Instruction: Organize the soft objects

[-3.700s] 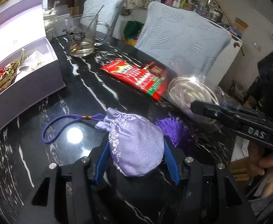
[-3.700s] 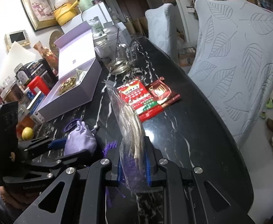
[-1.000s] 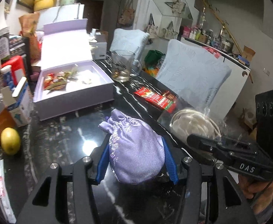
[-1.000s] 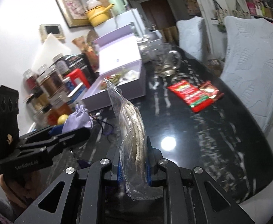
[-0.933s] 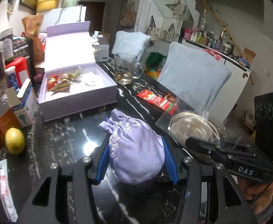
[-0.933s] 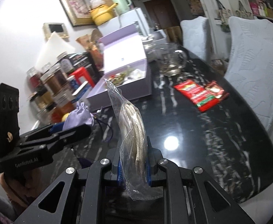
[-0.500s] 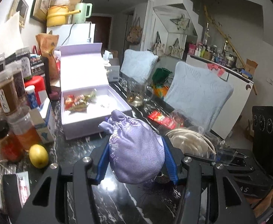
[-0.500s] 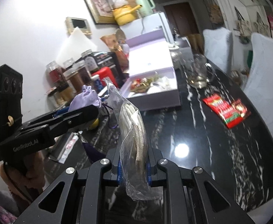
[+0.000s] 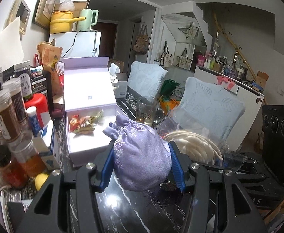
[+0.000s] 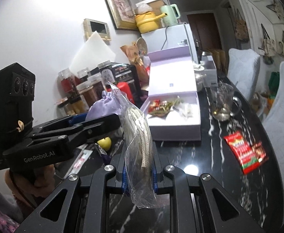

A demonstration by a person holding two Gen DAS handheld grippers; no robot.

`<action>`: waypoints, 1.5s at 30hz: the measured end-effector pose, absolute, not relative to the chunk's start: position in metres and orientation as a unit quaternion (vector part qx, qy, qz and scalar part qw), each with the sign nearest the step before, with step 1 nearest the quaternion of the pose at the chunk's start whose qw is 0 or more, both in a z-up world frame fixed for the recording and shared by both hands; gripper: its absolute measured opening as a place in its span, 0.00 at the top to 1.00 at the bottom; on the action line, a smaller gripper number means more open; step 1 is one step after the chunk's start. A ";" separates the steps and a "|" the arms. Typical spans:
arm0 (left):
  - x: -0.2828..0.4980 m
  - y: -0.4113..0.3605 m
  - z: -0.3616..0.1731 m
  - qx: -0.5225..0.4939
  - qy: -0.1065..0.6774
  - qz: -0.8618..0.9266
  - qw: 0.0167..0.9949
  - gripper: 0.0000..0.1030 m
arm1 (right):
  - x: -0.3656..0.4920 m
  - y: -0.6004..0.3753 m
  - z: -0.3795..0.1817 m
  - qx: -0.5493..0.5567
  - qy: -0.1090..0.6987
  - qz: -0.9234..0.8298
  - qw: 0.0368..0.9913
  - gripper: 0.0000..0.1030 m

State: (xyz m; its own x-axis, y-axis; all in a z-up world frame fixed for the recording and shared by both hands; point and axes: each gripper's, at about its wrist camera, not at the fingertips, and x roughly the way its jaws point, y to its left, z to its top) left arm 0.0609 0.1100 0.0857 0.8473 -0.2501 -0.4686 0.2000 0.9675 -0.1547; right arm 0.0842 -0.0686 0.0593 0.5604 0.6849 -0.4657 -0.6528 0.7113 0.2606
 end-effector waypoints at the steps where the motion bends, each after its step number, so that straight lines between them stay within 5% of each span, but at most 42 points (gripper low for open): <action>1: 0.065 0.112 0.087 -0.051 0.249 -0.117 0.960 0.50 | 0.088 -0.067 0.061 0.028 0.275 0.380 0.883 0.82; 45: 0.264 0.183 0.114 -0.049 0.213 -0.075 0.973 0.50 | 0.298 0.012 0.105 0.001 0.241 0.411 0.879 0.82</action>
